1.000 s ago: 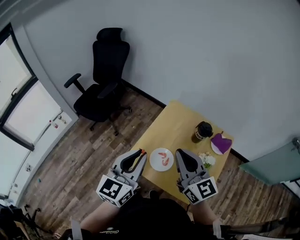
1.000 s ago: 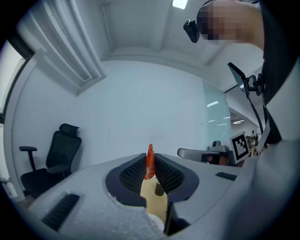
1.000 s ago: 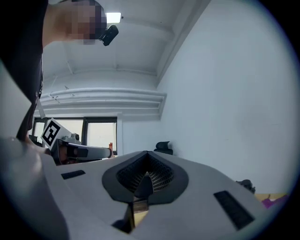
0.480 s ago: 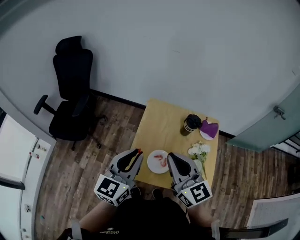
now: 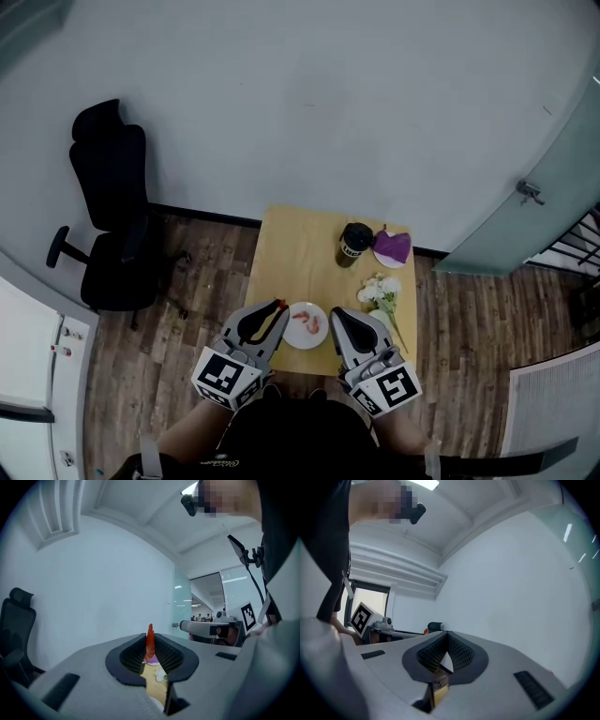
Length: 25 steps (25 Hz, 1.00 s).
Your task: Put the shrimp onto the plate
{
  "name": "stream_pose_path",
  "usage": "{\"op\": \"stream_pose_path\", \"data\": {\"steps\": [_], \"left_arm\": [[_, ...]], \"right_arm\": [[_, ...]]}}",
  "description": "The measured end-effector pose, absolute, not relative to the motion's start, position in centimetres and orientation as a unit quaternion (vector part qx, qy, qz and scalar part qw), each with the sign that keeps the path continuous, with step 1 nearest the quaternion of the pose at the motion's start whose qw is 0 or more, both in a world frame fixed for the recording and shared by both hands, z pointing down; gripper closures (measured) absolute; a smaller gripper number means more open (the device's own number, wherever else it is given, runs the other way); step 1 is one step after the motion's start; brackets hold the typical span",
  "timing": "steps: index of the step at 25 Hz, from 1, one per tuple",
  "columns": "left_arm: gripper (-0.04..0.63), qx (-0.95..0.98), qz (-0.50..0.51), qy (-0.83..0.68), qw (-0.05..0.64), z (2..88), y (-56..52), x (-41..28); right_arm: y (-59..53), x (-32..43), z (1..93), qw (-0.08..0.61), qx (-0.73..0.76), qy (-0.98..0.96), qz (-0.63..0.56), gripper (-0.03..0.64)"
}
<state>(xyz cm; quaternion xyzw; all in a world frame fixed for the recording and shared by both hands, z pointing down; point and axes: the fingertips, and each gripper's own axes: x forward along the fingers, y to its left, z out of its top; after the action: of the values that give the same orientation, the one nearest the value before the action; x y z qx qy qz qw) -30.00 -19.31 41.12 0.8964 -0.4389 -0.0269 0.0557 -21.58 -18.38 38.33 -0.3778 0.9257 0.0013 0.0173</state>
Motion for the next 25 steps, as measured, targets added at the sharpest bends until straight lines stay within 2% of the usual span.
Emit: {"op": "stream_pose_path", "data": {"steps": [9, 25], "left_arm": [[0.54, 0.892, -0.026, -0.449, 0.042, 39.8, -19.3, -26.6], [0.54, 0.892, -0.022, -0.446, 0.07, 41.5, -20.4, -27.0]], "right_arm": [[-19.0, -17.7, 37.4, 0.032, -0.387, 0.921, 0.02, 0.615], [-19.6, -18.0, 39.0, 0.024, -0.39, 0.921, -0.001, 0.615]]}}
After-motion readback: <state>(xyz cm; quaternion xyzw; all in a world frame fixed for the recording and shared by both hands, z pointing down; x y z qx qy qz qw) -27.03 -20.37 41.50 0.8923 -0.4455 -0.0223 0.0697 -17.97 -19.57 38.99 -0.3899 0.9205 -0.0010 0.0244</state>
